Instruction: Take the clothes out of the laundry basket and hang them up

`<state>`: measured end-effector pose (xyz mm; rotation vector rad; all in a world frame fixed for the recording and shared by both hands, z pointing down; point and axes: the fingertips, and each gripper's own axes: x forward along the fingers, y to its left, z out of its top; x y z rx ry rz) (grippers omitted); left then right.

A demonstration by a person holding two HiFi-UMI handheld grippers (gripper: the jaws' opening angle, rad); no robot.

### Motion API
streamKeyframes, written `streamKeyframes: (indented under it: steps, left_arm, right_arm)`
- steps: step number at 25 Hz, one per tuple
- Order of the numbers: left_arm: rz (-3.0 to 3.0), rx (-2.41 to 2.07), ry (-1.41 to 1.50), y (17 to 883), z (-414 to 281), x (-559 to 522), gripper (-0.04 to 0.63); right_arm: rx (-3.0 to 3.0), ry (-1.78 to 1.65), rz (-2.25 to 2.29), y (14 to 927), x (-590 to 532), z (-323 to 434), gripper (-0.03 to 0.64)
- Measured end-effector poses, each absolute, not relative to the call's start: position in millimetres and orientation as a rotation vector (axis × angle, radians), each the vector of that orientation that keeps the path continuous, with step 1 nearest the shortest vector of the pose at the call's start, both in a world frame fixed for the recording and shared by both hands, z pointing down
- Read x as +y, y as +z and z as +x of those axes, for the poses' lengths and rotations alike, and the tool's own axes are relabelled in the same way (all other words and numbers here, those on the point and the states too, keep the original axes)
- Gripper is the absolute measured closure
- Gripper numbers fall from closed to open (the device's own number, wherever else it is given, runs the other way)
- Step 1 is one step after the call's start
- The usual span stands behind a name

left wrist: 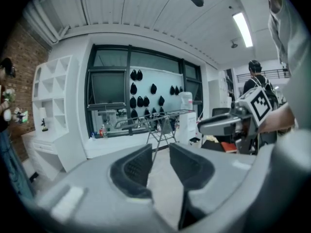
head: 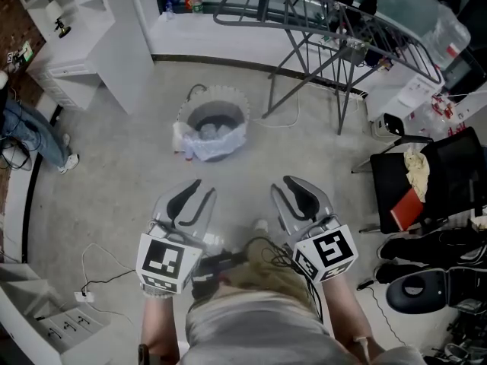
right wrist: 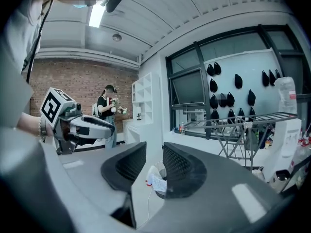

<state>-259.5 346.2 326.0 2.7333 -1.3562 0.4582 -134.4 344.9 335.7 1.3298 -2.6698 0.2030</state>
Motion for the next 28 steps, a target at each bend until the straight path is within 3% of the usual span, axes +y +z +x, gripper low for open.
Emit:
streamKeyframes:
  steps: [13, 28]
  left_arm:
    - [2.703, -1.438, 0.470, 329.0, -272.4, 305.9, 0.480]
    - [2.604, -1.491, 0.489, 349.1, -258.1, 187.2, 0.465]
  right_arm:
    - [-2.707, 0.200, 1.253, 344.5, 297.4, -140.3, 0.517]
    - [-2.715, 0.222, 1.091, 364.7, 168.6, -132.1, 0.516]
